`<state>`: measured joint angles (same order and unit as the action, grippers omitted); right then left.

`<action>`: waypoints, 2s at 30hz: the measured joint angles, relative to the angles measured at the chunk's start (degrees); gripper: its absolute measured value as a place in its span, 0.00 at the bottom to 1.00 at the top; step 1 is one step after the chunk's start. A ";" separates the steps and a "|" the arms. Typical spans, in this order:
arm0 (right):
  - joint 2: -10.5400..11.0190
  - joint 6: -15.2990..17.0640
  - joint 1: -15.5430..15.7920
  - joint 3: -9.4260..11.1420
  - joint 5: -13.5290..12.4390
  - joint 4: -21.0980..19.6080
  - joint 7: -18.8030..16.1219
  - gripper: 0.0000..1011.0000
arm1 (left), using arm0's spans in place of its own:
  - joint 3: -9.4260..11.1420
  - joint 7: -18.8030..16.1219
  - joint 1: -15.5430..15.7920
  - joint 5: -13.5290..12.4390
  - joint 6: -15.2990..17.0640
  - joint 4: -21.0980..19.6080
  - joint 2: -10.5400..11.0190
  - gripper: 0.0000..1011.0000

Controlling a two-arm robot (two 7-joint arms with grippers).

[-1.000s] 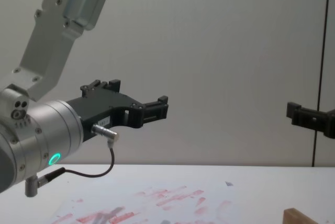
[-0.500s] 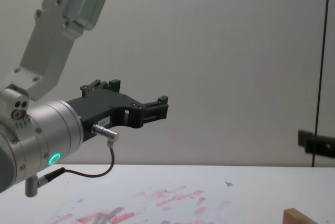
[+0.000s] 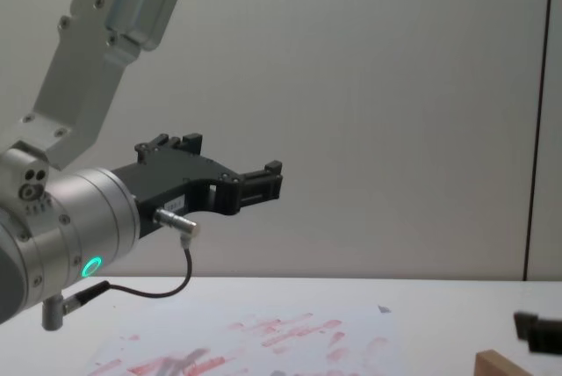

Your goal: Use the one hand to pick up the stamp and affix it onto the A4 paper.

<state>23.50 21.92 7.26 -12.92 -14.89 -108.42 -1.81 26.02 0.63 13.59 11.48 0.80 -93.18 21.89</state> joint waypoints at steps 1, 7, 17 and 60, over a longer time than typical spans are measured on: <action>0.00 0.00 0.00 0.00 0.00 0.00 0.00 0.99 | 0.00 0.00 0.00 0.00 0.00 0.00 0.00 0.99; -2.06 3.81 -1.32 -1.55 3.11 1.28 0.08 0.99 | 0.00 0.00 0.00 0.00 0.00 0.00 0.00 0.99; -5.04 7.18 -3.96 -3.23 6.87 4.63 -0.36 0.99 | 0.00 0.00 0.00 0.00 0.00 0.00 0.00 0.99; -10.49 9.05 -9.52 -5.32 12.92 13.24 -2.30 0.34 | 0.00 0.00 0.00 0.00 0.00 0.00 0.00 0.99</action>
<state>13.02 30.96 -2.27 -18.24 -1.97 -95.18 -4.10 26.02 0.62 13.59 11.48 0.80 -93.18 21.89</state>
